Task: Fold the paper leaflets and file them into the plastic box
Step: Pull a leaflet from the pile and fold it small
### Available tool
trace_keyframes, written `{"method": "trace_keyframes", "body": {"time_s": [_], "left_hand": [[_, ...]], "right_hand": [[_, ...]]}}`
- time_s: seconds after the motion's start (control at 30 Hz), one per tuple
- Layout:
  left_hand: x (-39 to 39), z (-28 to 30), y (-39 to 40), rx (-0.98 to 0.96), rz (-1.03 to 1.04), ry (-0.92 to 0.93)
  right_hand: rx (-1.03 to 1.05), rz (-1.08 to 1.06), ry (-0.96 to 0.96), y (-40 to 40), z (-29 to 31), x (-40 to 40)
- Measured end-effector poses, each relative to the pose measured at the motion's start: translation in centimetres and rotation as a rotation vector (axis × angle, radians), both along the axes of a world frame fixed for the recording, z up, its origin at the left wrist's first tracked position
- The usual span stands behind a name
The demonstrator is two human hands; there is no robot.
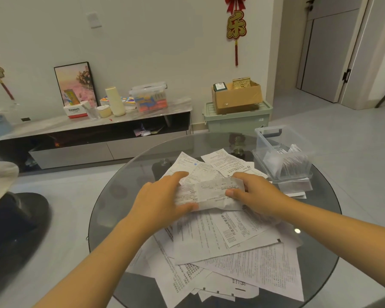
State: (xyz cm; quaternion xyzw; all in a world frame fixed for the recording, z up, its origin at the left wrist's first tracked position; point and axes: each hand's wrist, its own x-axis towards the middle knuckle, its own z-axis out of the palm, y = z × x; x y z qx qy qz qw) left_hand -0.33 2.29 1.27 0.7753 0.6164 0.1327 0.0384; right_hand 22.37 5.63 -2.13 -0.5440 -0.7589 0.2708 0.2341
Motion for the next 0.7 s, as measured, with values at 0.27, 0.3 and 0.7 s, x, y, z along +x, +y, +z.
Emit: {"method": "trace_keyframes", "body": {"time_s": [0.27, 0.3, 0.7], "left_hand": [[-2.3, -1.7, 0.8, -0.271, 0.223, -0.78], [-2.5, -1.9, 0.8, -0.319, 0.223, -0.867], [-2.7, -2.8, 1.7, -0.221, 0.256, -0.62]], "right_hand": [[-0.028, -0.049, 0.016, 1.0, -0.3, 0.9], [-0.039, -0.059, 0.032, 1.0, -0.3, 1.0], [-0.001, -0.123, -0.041, 0.6, -0.8, -0.2]]}}
